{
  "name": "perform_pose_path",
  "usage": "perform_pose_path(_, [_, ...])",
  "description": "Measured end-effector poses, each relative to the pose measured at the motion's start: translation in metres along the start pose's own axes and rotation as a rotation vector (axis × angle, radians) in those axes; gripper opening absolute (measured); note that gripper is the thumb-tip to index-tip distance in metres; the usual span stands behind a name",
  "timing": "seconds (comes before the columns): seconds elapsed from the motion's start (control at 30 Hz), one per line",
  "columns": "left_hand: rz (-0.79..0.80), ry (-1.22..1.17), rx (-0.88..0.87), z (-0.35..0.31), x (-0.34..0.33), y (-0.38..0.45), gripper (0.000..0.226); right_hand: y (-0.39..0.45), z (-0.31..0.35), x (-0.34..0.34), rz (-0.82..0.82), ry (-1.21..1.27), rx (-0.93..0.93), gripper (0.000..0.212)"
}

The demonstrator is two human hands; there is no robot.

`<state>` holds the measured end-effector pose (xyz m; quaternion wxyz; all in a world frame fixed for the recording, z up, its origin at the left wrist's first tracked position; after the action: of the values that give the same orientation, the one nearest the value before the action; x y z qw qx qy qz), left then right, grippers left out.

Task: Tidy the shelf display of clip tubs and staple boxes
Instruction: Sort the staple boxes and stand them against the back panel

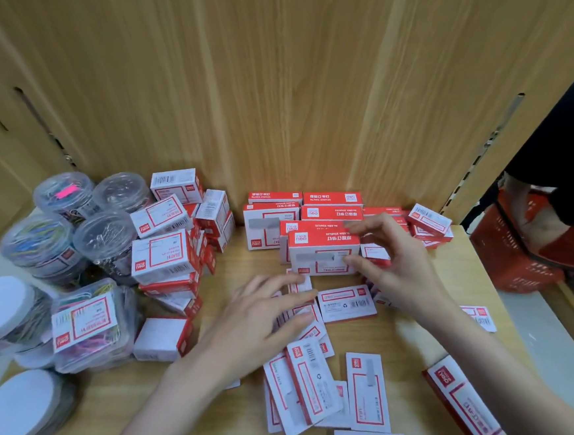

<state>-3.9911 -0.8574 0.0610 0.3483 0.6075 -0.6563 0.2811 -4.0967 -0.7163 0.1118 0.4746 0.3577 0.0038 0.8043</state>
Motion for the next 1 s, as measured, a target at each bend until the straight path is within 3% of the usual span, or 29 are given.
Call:
perform_pose_path(0.13, [-0.010,-0.032,0.034,0.005,0.009,-0.013,0.065,-0.004,-0.002,0.000,-0.021,-0.021,0.005,0.043])
perform_pose_path(0.27, [-0.051,-0.013,0.070,0.009,0.016,-0.023,0.074,-0.008,0.002,0.004,-0.052,-0.243,0.117,0.031])
perform_pose_path(0.43, [-0.156,-0.007,0.153,0.007,0.021,-0.028,0.073,-0.011,0.007,-0.001,0.060,-0.457,0.172,0.034])
perform_pose_path(0.57, [-0.204,-0.017,0.098,0.001,0.028,-0.036,0.072,-0.023,0.037,0.020,-0.114,-0.556,0.295,0.019])
perform_pose_path(0.63, [-0.169,-0.074,0.025,-0.008,0.027,-0.040,0.072,-0.035,0.042,0.018,-0.081,-0.581,0.329,0.016])
perform_pose_path(0.7, [-0.048,-0.104,0.000,-0.016,0.018,-0.041,0.073,-0.047,0.034,0.003,0.063,-0.655,0.323,0.023])
perform_pose_path(0.77, [0.074,-0.058,-0.008,-0.019,0.004,-0.044,0.079,-0.058,0.020,-0.012,0.179,-0.786,0.331,0.018])
perform_pose_path(0.83, [0.139,0.049,-0.013,-0.015,-0.006,-0.046,0.085,-0.061,0.014,-0.024,0.246,-0.908,0.326,0.027])
perform_pose_path(1.0, [0.093,0.060,-0.042,-0.011,-0.008,-0.048,0.088,-0.053,0.018,-0.031,0.221,-0.932,0.347,0.027])
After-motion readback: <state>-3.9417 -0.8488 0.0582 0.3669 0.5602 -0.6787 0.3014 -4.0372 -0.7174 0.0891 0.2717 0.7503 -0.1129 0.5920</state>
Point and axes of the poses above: each hand's wrist, its own y-axis towards the middle knuckle, its own x-axis out of the back of the hand, z = x × y, the point moved 7 cm from there along y, towards the middle knuckle, and after that the axes turned 6 degrees about -y, right-handed, at the moved point
